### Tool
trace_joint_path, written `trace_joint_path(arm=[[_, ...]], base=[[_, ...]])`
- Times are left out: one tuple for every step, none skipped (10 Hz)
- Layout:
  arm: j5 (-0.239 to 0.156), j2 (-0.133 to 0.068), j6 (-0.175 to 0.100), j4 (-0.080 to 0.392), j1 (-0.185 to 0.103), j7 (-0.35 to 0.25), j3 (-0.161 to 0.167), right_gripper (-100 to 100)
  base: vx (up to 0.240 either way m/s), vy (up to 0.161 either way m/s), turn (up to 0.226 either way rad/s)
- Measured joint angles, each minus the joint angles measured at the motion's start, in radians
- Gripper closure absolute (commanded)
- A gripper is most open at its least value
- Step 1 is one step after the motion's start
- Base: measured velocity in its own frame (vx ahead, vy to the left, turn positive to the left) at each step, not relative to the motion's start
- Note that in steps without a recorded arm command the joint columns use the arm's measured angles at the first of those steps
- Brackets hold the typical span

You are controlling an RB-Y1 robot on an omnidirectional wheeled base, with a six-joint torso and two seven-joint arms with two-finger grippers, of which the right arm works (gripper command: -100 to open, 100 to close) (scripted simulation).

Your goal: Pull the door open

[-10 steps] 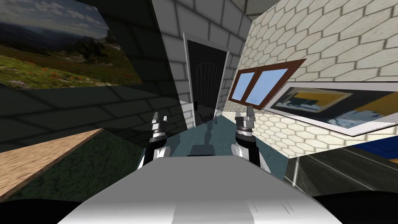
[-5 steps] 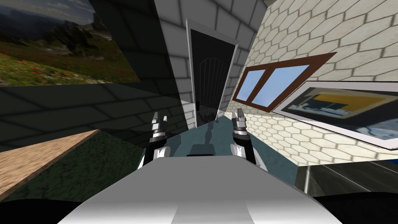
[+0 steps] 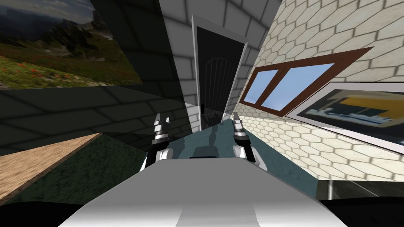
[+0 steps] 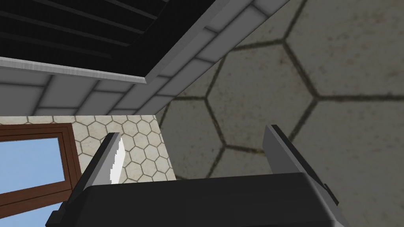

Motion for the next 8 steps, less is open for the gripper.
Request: trace_joint_path(arm=[[0.014, -0.009, 0.001, 0.023, -0.008, 0.018, 0.000, -100], [0.030, -0.012, 0.005, 0.039, -0.014, 0.037, 0.005, -100], [0.043, -0.016, 0.007, 0.056, -0.020, 0.054, 0.009, -100], [0.053, -0.025, 0.007, 0.074, -0.024, 0.067, 0.007, -100], [0.064, -0.033, 0.010, 0.095, -0.035, 0.079, 0.006, -100], [0.078, -0.036, 0.010, 0.115, -0.042, 0.096, 0.009, -100], [0.089, -0.045, 0.010, 0.129, -0.042, 0.109, 0.009, -100], [0.101, -0.051, 0.012, 0.148, -0.050, 0.124, 0.009, -100]], base=[[0.107, 0.034, 0.058], [0.105, 0.025, 0.046], [0.102, 0.019, 0.051], [0.093, 0.025, 0.042], [0.092, 0.019, 0.043], [0.104, 0.019, 0.048], [0.112, 0.028, 0.059], [0.115, 0.022, 0.045]])
